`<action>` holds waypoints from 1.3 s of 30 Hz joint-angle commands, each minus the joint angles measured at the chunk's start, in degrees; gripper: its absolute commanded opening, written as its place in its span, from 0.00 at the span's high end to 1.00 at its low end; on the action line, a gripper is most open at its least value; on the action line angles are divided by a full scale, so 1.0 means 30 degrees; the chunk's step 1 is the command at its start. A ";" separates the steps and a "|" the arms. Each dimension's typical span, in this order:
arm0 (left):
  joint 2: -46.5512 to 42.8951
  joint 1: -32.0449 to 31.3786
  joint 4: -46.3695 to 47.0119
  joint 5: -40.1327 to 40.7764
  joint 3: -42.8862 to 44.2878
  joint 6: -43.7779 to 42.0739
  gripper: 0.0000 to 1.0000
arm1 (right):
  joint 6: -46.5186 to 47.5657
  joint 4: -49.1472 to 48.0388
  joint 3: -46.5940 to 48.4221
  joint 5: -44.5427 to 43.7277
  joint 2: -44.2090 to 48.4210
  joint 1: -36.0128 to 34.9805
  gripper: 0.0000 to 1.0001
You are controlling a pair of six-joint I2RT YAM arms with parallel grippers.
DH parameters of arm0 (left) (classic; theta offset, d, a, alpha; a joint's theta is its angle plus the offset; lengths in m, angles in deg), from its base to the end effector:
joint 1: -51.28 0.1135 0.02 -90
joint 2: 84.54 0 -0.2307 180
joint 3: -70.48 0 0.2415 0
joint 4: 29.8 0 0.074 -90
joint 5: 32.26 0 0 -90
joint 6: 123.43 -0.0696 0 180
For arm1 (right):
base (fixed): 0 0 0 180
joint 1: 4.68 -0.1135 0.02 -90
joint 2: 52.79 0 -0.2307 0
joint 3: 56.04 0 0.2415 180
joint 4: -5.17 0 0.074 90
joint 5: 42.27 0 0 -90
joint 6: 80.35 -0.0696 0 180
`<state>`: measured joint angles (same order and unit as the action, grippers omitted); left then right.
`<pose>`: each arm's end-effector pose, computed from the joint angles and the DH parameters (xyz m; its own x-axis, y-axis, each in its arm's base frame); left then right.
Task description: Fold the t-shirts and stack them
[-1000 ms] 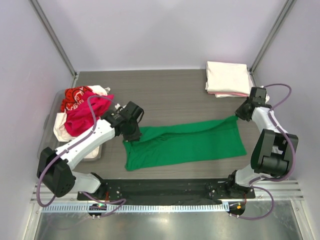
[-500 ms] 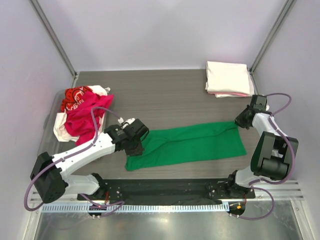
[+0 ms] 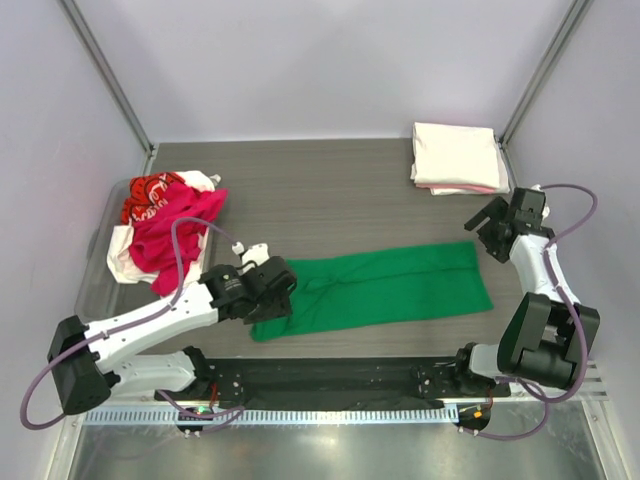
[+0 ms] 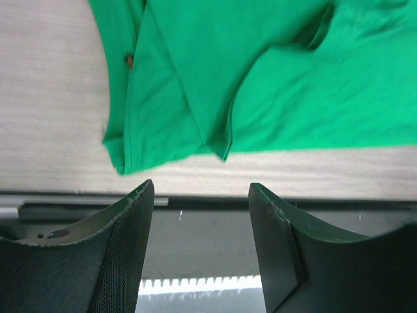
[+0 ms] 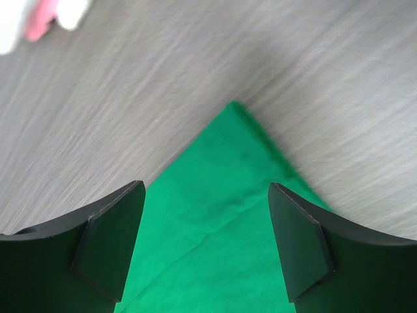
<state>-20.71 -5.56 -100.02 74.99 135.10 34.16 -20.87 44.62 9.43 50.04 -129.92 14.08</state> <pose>0.1316 -0.1637 0.1924 -0.8817 -0.2648 -0.3906 -0.1904 0.9570 -0.2190 0.2805 -0.0923 0.1779 -0.4839 0.7002 -0.5249 0.6305 0.6949 0.3459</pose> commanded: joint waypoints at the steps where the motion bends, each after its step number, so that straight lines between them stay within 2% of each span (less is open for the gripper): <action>1: 0.0721 -0.0038 0.1410 0.1979 0.1093 -0.0847 0.39 | 0.0066 -0.0500 0.0140 0.1484 0.0805 -0.0949 0.18; 6: 0.3412 0.0604 0.3341 0.2276 0.1477 -0.1787 0.39 | 0.0623 -0.0853 -0.0447 0.2629 -0.0422 -0.2766 0.22; 12: 0.6579 0.2714 0.6155 0.0987 0.0568 -0.2813 0.43 | 0.0654 -0.1029 -0.1326 0.1196 -0.2297 -0.4727 0.24; 17: 1.0353 0.3183 0.6306 0.1513 0.1533 -0.3486 0.44 | 0.0185 -0.0912 -0.2116 0.0024 -0.3384 -0.5813 0.24; 24: 1.3846 0.6253 0.6219 0.1397 0.3523 -0.4364 0.48 | -0.1278 -0.0326 -0.4308 0.0488 -0.2128 -0.8128 0.24; 28: 1.5983 0.7840 0.5079 0.0869 0.6976 -0.5301 0.48 | -0.3356 -0.0589 -0.6508 0.1194 0.0242 -0.9883 0.24; 29: 1.6539 0.8075 0.4728 0.0927 0.9305 -0.5478 0.48 | -0.4492 -0.0560 -0.6890 0.1194 0.0857 -1.0845 0.24; 31: 1.8968 0.8661 0.3411 0.0899 1.2154 -0.6352 0.44 | -0.5989 -0.0473 -0.7915 0.0815 0.2879 -1.2341 0.25; 32: 2.0107 0.8808 0.2884 0.0869 1.5360 -0.6678 0.44 | -0.7216 -0.0646 -0.8325 0.0697 0.3494 -1.3248 0.25; 33: 2.1163 0.8984 0.1574 0.0869 1.7481 -0.7087 0.42 | -0.9490 -0.0532 -0.8590 0.0261 0.4718 -1.5954 0.25; 34: 2.3523 0.9014 0.0922 0.0811 1.9445 -0.7555 0.41 | -1.0818 -0.0009 -0.8506 -0.1744 0.5253 -1.7460 0.24; 35: 2.4648 0.9015 0.0394 0.0491 2.1408 -0.8981 0.40 | -1.1817 -0.0206 -0.8447 -0.2171 0.5780 -1.9216 0.23; 36: 2.5675 0.9015 -0.0162 0.0140 2.5720 -0.9837 0.38 | -1.3829 -0.0644 -0.8388 -0.2378 0.6047 -2.1611 0.23; 37: 2.7773 0.8986 -0.0603 -0.0240 2.7765 -1.0599 0.37 | -1.4574 -0.1779 -0.8330 -0.2061 0.5933 -2.2825 0.23; 39: 2.9194 0.8927 -0.2296 -0.0566 3.3611 -1.2448 0.34 | -1.5078 -0.2114 -0.6731 -0.2056 0.5349 -2.4469 0.23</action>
<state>61.26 21.79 -97.22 75.25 218.68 6.95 -54.16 39.79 -15.33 47.11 -113.17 -54.07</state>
